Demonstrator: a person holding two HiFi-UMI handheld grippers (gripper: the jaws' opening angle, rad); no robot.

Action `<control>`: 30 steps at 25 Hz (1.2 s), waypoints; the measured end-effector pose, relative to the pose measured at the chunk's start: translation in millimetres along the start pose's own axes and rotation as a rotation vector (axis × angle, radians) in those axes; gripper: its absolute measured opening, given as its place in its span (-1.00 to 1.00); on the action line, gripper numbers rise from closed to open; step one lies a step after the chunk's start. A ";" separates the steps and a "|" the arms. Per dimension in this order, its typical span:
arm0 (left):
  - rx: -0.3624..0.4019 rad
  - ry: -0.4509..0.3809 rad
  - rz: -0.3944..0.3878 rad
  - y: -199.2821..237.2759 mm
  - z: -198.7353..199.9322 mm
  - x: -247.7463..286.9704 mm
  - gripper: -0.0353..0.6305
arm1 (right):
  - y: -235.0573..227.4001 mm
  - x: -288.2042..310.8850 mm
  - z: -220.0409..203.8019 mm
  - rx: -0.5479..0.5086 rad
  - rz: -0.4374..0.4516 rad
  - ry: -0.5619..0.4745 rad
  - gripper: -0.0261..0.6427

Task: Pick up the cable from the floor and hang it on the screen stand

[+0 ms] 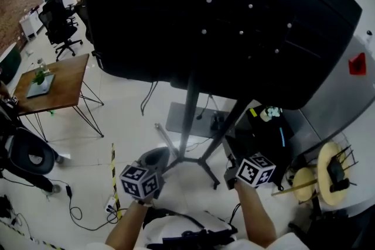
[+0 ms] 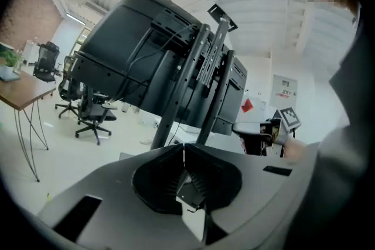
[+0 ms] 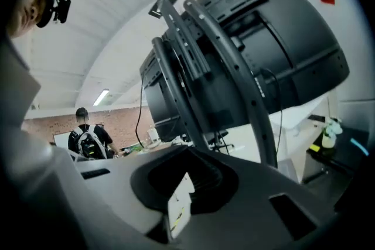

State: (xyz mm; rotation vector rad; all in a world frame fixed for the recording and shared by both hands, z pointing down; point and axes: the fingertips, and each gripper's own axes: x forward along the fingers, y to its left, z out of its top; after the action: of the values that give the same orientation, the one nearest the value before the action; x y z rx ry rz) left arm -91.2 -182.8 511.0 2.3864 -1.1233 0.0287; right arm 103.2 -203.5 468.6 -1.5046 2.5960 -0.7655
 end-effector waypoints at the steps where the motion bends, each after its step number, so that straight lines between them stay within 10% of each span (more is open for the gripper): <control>1: -0.004 0.016 0.031 -6.9 -12.0 1.9 -0.89 | -11.8 -5.3 -25.4 0.032 0.008 0.048 -0.92; 9: -0.041 0.057 0.153 -86.9 -75.8 5.8 -0.89 | -43.3 -83.9 -117.7 0.182 0.110 0.199 -0.92; 18: -0.054 0.135 0.116 -150.6 -122.0 11.9 -0.89 | -55.9 -136.7 -107.3 0.312 0.114 0.113 -0.92; 30: -0.022 0.099 0.043 -145.4 -102.0 -8.3 -0.89 | 16.0 -126.6 -101.2 -0.029 0.055 0.136 -0.92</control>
State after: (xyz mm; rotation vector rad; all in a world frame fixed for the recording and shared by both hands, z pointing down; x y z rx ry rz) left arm 28.3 -53.5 536.3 2.3154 -1.1224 0.1464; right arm 128.9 -52.7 524.8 -1.4295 2.7445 -0.8563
